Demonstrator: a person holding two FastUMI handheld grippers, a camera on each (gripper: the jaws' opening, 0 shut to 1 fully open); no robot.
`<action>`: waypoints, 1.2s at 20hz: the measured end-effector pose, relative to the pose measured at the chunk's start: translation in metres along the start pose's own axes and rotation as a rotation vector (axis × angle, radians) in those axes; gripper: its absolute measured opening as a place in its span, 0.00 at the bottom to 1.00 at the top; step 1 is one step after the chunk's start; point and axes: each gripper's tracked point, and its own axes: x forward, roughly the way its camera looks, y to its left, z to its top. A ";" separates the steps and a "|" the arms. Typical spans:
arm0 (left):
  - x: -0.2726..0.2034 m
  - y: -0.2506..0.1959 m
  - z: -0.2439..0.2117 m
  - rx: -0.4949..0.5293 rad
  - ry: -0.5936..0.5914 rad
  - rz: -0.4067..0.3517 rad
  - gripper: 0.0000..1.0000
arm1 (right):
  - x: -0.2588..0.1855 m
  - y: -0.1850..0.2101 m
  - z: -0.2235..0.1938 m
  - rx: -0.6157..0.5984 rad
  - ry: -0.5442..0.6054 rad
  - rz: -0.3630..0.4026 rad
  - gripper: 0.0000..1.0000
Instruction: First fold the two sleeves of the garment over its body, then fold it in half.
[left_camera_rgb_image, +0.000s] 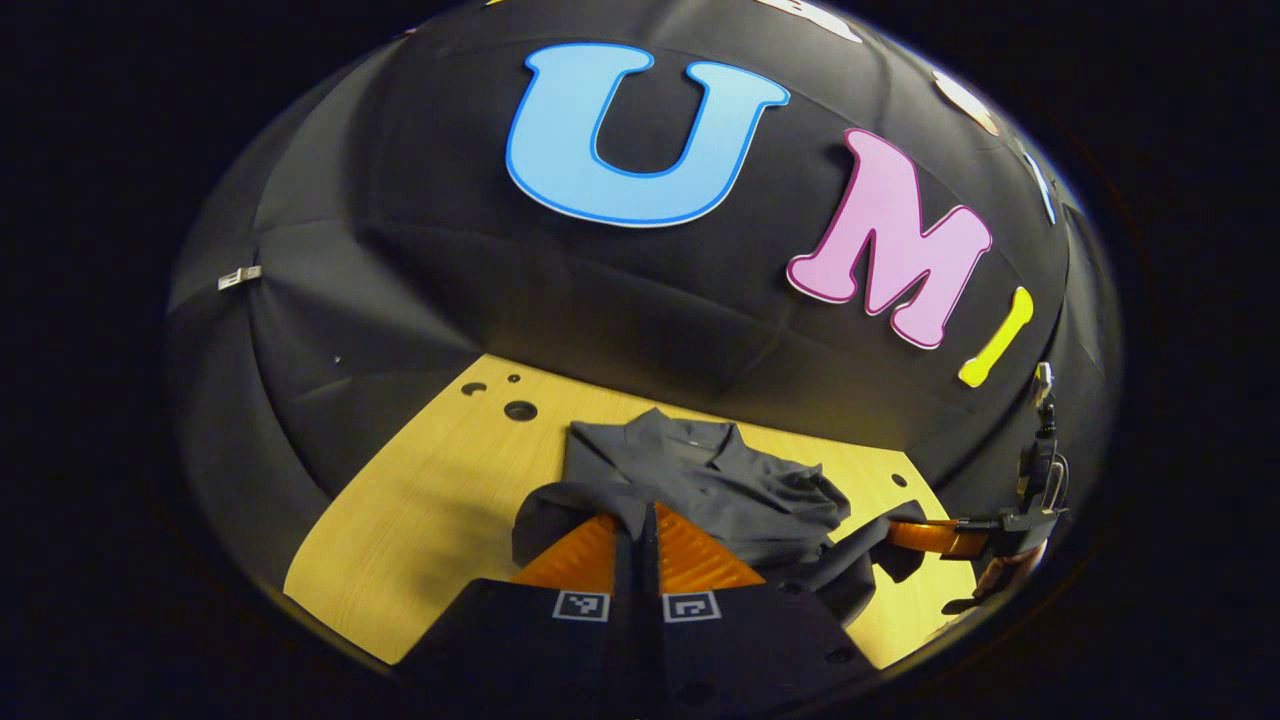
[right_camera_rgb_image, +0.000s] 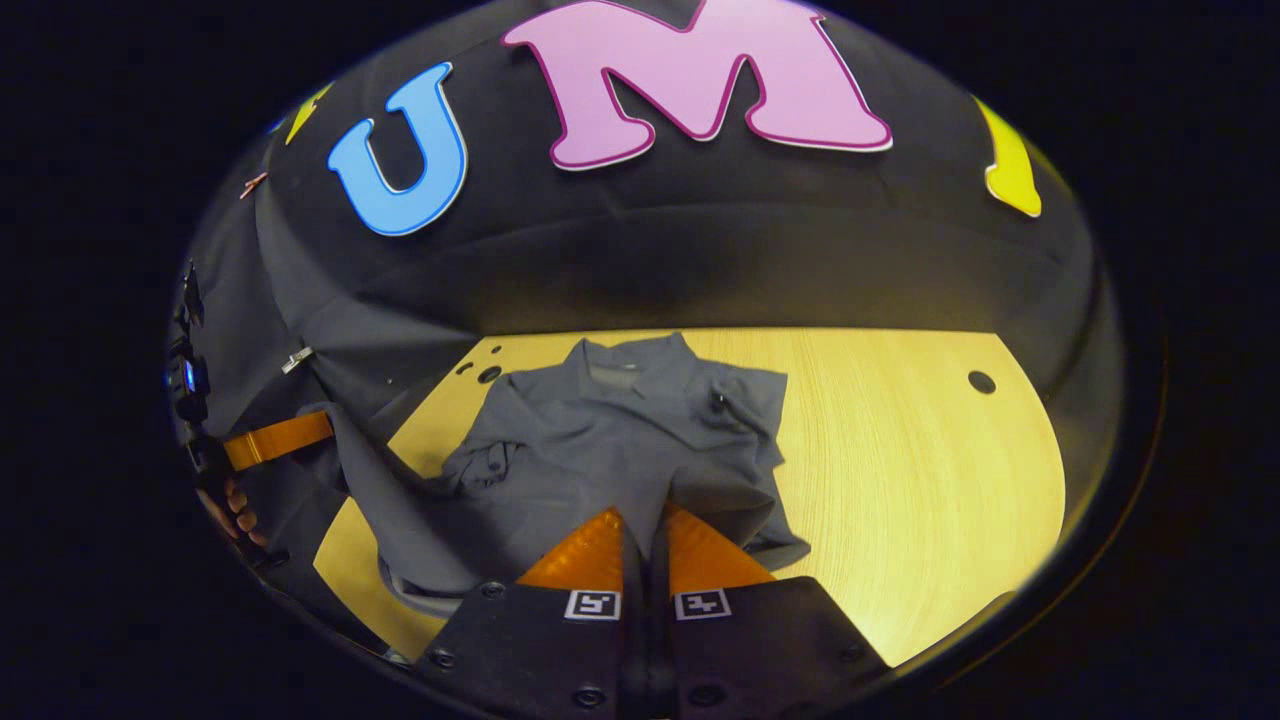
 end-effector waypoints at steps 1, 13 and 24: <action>0.007 0.001 0.008 0.008 -0.009 -0.002 0.05 | 0.005 -0.001 0.010 -0.008 -0.016 -0.003 0.05; 0.149 0.028 0.076 0.032 -0.086 -0.019 0.05 | 0.101 -0.026 0.117 -0.075 -0.162 -0.065 0.05; 0.265 0.083 0.051 -0.009 -0.048 0.031 0.05 | 0.195 -0.078 0.120 -0.065 -0.171 -0.155 0.05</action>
